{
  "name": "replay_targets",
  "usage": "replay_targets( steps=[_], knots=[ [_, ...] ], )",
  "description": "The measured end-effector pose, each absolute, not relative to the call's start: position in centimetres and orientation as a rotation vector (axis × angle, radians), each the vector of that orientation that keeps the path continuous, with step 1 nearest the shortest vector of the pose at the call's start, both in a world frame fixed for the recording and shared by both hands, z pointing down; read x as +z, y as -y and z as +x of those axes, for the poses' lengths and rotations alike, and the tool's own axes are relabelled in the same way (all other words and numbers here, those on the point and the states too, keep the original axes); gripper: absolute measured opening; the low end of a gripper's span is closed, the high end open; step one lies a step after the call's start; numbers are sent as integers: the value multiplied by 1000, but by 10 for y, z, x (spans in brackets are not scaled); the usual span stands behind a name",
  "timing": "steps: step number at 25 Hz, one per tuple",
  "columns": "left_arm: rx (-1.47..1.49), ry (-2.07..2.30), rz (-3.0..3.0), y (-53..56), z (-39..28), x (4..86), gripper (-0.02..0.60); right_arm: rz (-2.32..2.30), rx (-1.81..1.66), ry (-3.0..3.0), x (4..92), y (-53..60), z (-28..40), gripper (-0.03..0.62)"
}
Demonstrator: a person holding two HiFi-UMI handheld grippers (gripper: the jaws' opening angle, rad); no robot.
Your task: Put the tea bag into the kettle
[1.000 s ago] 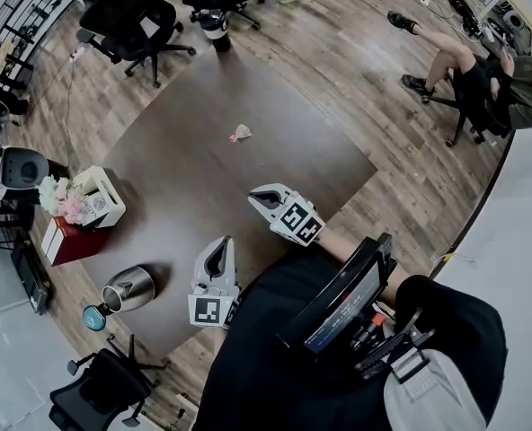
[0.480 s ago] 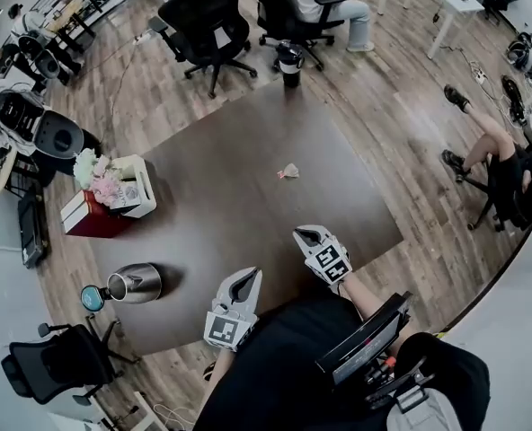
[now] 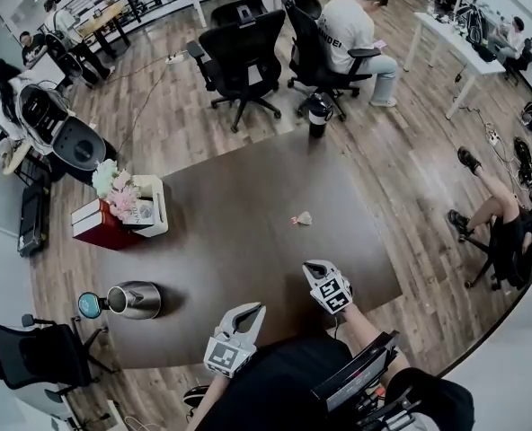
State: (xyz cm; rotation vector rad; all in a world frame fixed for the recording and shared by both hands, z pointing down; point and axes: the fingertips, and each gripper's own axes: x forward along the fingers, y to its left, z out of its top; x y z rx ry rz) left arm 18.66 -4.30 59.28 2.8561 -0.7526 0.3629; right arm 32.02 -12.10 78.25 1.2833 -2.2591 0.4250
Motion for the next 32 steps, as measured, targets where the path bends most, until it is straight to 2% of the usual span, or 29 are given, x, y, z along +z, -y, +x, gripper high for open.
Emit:
replay_targets(
  steps=[26, 32],
  knots=[
    [421, 804, 2806, 53, 175, 604, 5, 1451, 273, 2012, 804, 224, 386, 11],
    [438, 807, 2791, 56, 176, 604, 5, 1423, 315, 1995, 819, 237, 385, 68]
  ],
)
